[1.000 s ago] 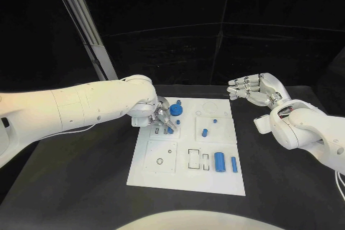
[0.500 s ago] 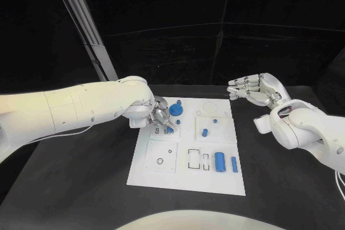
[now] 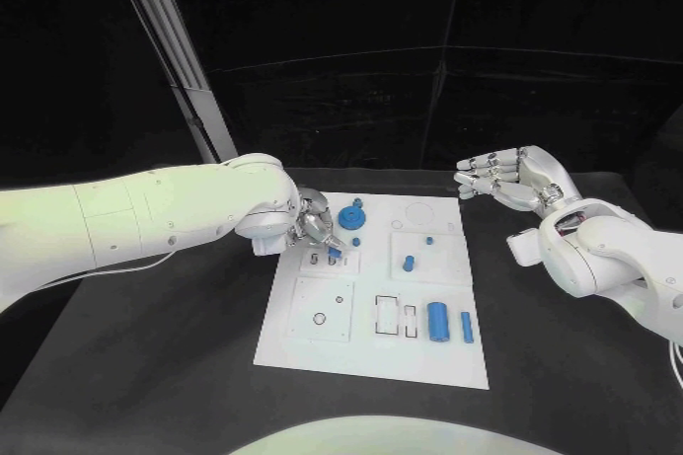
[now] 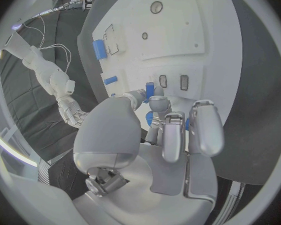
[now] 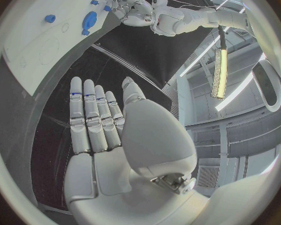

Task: Assemble the parts on the task board

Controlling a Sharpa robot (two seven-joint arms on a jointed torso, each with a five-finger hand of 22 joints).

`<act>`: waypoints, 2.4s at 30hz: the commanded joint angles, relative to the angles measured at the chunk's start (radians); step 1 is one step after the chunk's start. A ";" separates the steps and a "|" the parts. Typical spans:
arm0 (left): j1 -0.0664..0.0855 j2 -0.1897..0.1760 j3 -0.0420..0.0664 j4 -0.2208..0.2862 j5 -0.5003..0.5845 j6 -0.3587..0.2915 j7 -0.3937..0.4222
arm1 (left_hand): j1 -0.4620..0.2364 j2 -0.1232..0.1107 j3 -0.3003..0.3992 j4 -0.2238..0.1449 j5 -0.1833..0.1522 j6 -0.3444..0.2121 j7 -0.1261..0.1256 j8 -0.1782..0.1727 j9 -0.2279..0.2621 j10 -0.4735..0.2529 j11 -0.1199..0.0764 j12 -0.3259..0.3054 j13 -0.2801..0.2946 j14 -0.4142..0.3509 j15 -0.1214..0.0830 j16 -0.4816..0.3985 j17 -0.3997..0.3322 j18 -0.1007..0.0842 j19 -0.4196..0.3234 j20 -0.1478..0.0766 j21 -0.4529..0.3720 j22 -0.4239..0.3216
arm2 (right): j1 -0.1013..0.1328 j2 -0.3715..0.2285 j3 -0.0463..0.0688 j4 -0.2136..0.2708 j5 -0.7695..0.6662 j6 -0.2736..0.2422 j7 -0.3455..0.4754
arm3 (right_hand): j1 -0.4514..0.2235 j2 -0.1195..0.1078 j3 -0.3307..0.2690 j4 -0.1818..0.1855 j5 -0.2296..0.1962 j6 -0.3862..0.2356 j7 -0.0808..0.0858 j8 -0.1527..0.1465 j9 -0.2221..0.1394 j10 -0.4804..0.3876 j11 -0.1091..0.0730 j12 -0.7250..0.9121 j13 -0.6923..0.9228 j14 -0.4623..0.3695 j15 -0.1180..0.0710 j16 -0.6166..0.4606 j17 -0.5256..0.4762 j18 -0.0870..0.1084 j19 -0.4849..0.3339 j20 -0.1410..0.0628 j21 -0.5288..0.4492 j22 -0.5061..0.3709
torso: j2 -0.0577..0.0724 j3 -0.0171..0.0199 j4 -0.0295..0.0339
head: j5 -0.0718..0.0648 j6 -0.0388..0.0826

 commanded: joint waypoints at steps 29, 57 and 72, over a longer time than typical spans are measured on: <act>-0.025 -0.002 0.000 0.010 -0.134 -0.011 -0.018 | -0.015 -0.006 0.209 -0.201 -0.006 -0.001 -0.002 0.007 0.002 0.016 -0.001 0.014 0.015 0.108 0.001 0.007 0.263 -0.020 0.007 0.002 0.002 0.008 | 0.002 0.004 0.001 -0.008 0.022 -0.024 0.032 | -0.001 0.006 -0.007 -0.010 0.047 -0.009 -0.001 0.000 0.000 -0.015 0.000 0.013 -0.001 -0.003 0.004 -0.006 -0.008 0.010 0.009 0.006 -0.016 -0.009 | 0.003 0.0000 -0.0040 | 0.009 -0.001; -0.025 -0.004 0.000 0.014 -0.128 0.025 -0.018 | -0.026 -0.011 0.215 -0.202 -0.007 0.004 -0.004 0.010 0.003 0.023 -0.002 0.021 0.023 0.108 0.000 0.007 0.263 -0.020 0.009 0.002 0.004 0.012 | 0.002 0.009 0.001 -0.014 0.022 -0.001 0.021 | -0.001 0.008 -0.006 -0.010 0.048 -0.008 -0.001 0.001 0.001 -0.016 0.000 0.014 -0.001 -0.003 0.003 -0.006 -0.009 0.010 0.010 0.006 -0.018 -0.010 | 0.001 -0.0004 -0.0030 | 0.003 -0.013; -0.025 0.000 0.000 0.012 -0.115 0.033 -0.014 | -0.040 -0.017 0.215 -0.201 -0.009 0.010 -0.008 0.014 0.003 0.031 -0.004 0.029 0.033 0.108 -0.001 0.007 0.263 -0.020 0.009 0.001 0.005 0.013 | 0.002 0.008 0.001 -0.014 0.022 0.000 0.022 | -0.001 0.008 -0.006 -0.010 0.048 -0.008 -0.001 0.001 0.001 -0.016 0.000 0.014 -0.001 -0.003 0.003 -0.006 -0.009 0.010 0.010 0.006 -0.018 -0.010 | 0.003 -0.0001 -0.0034 | 0.003 -0.013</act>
